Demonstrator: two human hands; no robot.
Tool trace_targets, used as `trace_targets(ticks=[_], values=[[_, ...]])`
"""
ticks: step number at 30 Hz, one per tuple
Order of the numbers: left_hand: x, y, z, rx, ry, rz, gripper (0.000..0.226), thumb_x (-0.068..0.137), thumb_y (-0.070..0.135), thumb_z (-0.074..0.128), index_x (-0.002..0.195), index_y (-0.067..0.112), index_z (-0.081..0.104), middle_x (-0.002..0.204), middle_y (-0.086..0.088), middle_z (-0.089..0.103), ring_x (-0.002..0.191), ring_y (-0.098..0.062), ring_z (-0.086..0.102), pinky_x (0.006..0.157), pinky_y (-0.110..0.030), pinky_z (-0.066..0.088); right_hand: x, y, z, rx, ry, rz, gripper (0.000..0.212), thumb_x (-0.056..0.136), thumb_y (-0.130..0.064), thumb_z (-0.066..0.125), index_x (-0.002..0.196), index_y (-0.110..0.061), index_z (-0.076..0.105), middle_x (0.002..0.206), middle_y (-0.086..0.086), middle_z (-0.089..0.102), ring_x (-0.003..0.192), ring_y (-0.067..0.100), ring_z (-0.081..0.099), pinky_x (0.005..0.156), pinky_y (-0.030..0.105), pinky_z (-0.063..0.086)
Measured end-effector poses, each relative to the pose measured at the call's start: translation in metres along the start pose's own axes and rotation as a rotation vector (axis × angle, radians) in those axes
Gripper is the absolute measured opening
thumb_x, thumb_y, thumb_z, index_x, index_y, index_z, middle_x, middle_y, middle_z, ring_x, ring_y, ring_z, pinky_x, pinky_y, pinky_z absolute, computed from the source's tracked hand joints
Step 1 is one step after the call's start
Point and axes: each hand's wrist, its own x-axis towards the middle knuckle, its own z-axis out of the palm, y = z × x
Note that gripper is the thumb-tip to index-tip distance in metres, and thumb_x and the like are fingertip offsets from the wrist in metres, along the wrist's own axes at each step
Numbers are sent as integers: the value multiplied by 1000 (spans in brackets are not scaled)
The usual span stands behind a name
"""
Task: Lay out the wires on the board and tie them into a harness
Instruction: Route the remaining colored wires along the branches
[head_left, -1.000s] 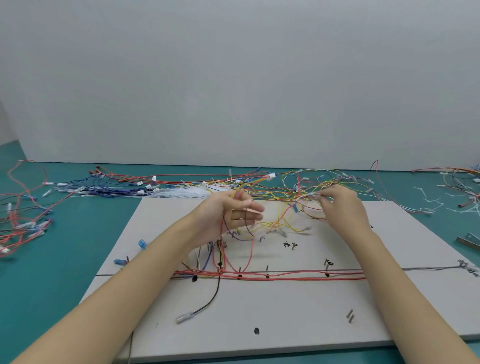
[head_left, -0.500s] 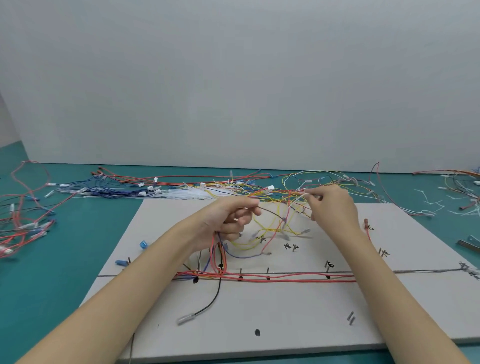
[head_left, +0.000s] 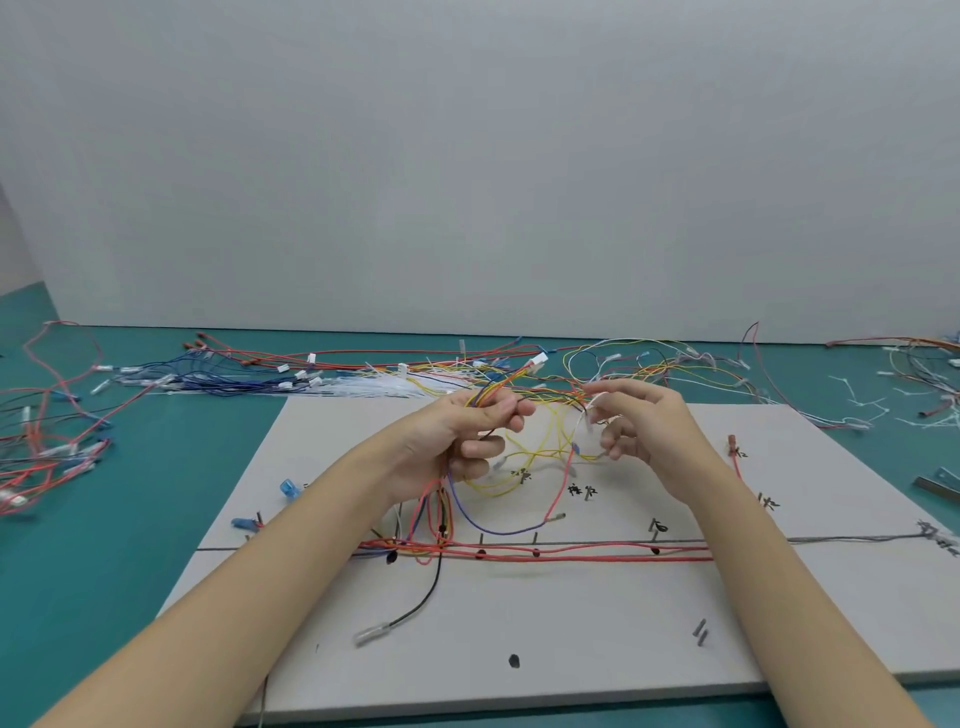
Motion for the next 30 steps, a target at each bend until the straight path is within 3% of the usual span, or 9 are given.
trace_targets(ticks=[3, 7, 10, 14, 18, 20, 24, 26, 30], values=[[-3, 1, 0, 42, -82, -25, 12, 86, 27, 63, 87, 21, 74, 73, 12, 55, 39, 1, 27, 36, -13, 20, -1, -5, -2, 261, -93, 75, 36, 80, -5, 67, 116, -7, 64, 97, 6, 74, 62, 16, 63, 51, 23, 51], [-6, 3, 5, 246, -217, -89, 24, 92, 20, 53, 99, 24, 75, 66, 10, 50, 35, 0, 21, 36, -13, 20, -1, -8, -13, 730, -224, 117, 45, 81, -9, 63, 123, 1, 52, 126, 16, 64, 87, 19, 70, 70, 20, 57], [-7, 2, 11, 352, -287, -147, 27, 92, 19, 54, 111, 24, 73, 67, 9, 46, 40, -3, 20, 38, -14, 19, -1, -7, -12, 685, -225, 134, 49, 81, -9, 62, 128, -2, 51, 128, 13, 63, 75, 11, 67, 64, 16, 55], [-7, -1, 19, 415, -330, -163, 23, 92, 20, 55, 103, 25, 75, 66, 9, 49, 43, -4, 24, 40, -14, 21, -1, -6, -6, 577, -248, 161, 48, 81, -6, 62, 128, -4, 55, 117, 8, 70, 58, 4, 56, 53, 14, 49], [-10, 0, 23, 430, -392, -174, 24, 92, 15, 54, 96, 26, 76, 65, 10, 53, 44, -3, 28, 40, -13, 22, -1, -5, -4, 670, -183, 135, 40, 87, 6, 54, 127, -1, 55, 108, 13, 72, 86, 19, 72, 70, 22, 58], [-14, 4, 22, 456, -501, -198, 24, 92, 15, 56, 94, 27, 77, 64, 10, 54, 47, -5, 29, 42, -15, 19, 0, -4, -5, 714, -160, 126, 39, 88, 4, 54, 127, 0, 54, 114, 18, 69, 102, 29, 69, 77, 30, 59], [-24, 13, 17, 459, -785, -204, 13, 80, 40, 72, 87, 30, 77, 72, 4, 57, 66, -14, 43, 57, -25, 27, 1, -3, -5, 749, -104, 130, 40, 91, 0, 54, 131, -4, 50, 125, 21, 62, 109, 33, 66, 89, 36, 56], [-25, 14, 12, 314, -879, -141, 11, 84, 36, 68, 86, 28, 75, 74, 9, 58, 71, -8, 48, 62, -23, 31, 3, -3, -7, 736, -49, 130, 39, 92, 0, 53, 130, -5, 49, 129, 21, 59, 111, 32, 65, 95, 37, 53], [-31, 27, -4, 57, -796, -56, 17, 82, 24, 60, 70, 20, 48, 68, 3, 38, 63, -13, 35, 63, -30, 27, 5, -1, -12, 702, 15, 140, 43, 91, 2, 49, 134, -4, 44, 130, 24, 56, 112, 32, 63, 98, 37, 50]])
